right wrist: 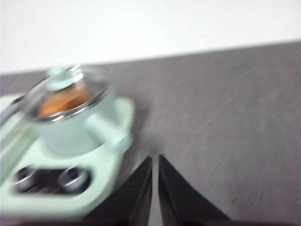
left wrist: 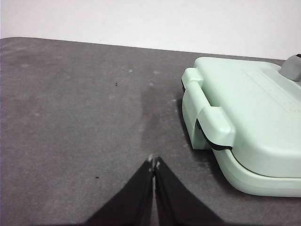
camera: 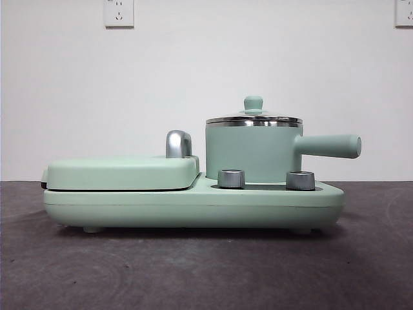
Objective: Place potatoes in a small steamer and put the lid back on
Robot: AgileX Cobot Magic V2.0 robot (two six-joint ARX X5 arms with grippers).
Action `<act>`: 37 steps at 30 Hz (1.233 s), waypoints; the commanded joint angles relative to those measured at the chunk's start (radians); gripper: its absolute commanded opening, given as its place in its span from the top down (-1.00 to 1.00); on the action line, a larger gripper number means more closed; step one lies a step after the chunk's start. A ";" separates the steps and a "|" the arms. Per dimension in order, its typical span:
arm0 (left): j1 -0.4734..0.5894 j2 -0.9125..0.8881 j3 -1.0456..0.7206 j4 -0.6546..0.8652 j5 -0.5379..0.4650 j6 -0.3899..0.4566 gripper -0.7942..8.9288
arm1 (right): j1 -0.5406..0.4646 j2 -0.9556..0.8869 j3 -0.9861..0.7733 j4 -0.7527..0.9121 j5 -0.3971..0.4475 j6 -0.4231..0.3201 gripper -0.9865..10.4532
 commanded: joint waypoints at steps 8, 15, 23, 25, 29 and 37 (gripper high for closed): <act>0.001 -0.001 -0.019 -0.007 0.000 0.001 0.82 | -0.019 -0.156 -0.416 0.347 0.109 -0.059 0.79; 0.001 -0.001 -0.019 -0.007 0.000 0.001 0.82 | -0.018 -0.203 -0.481 0.314 0.141 -0.072 0.79; 0.001 -0.001 -0.019 -0.007 0.000 0.001 0.82 | -0.018 -0.202 -0.481 0.317 0.146 -0.103 0.79; 0.001 -0.001 -0.019 -0.007 0.000 0.001 0.82 | -0.018 -0.202 -0.481 0.326 0.146 -0.103 0.79; 0.001 -0.001 -0.020 -0.007 0.000 0.001 0.82 | -0.018 -0.202 -0.481 0.337 0.146 -0.102 0.79; 0.001 -0.001 -0.019 -0.007 0.000 0.001 0.82 | -0.018 -0.202 -0.481 0.336 0.146 -0.102 0.79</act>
